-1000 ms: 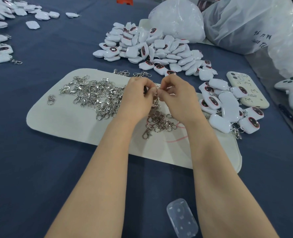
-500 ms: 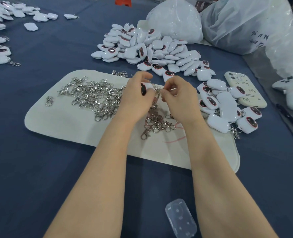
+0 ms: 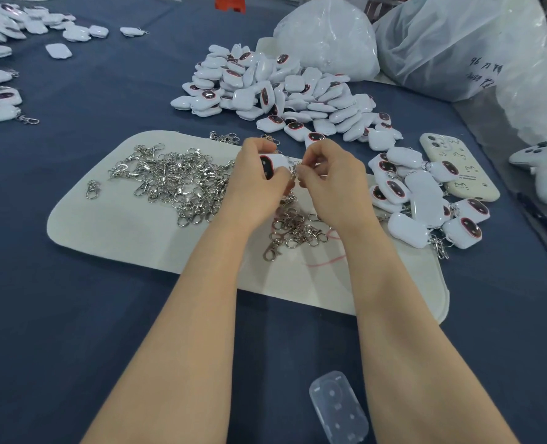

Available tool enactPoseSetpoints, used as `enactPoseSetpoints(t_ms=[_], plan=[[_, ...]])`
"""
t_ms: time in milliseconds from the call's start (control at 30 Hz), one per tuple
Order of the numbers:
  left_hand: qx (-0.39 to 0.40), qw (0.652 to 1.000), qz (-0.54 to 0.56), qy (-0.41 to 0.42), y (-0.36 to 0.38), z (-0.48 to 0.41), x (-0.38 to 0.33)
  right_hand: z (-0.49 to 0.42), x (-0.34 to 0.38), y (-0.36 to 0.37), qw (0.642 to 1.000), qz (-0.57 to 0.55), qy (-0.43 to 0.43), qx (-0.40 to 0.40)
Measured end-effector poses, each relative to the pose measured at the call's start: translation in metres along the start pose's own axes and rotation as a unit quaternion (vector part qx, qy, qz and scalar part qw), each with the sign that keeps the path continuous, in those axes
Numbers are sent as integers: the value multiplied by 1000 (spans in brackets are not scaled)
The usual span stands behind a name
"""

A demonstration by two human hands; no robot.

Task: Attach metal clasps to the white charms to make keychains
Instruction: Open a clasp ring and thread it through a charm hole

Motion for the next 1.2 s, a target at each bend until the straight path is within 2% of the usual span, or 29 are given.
enactPoseSetpoints(t_ms=[133,367,500,700,800,933,1100,1200], plan=[[-4,999,38,-11,0,0,-1,1,0,4,1000,-5,9,11],[-1,1000,5,0,1,0,-2,2,1,4,1000,-1,12,9],[-2,1000,24,-8,0,0,-2,1,1,2,1000,6,14,-3],[-5,1000,-7,-3,-1,1,-4,3,2,3,1000,4,7,0],[-12,998,-56,8,-1,1,-4,3,6,5,1000,-17,-3,1],[-39,999,7,-11,-4,3,-6,3,5,4,1000,-19,6,-13],[-17,1000,0,17,-3,4,-12,3,2,3,999,-23,30,-36],[-19,997,-62,52,-4,1,-12,2,1,3,998,-29,41,-38]])
Point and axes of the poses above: each hand's wrist, its own z-axis away from the middle knuckle, its own y-axis out of the palm, x = y × z, the point moved 4 cm from there along -z, towards the middle knuckle, and after that the axes turned 3 degrees about y, right-handed, at the moved point
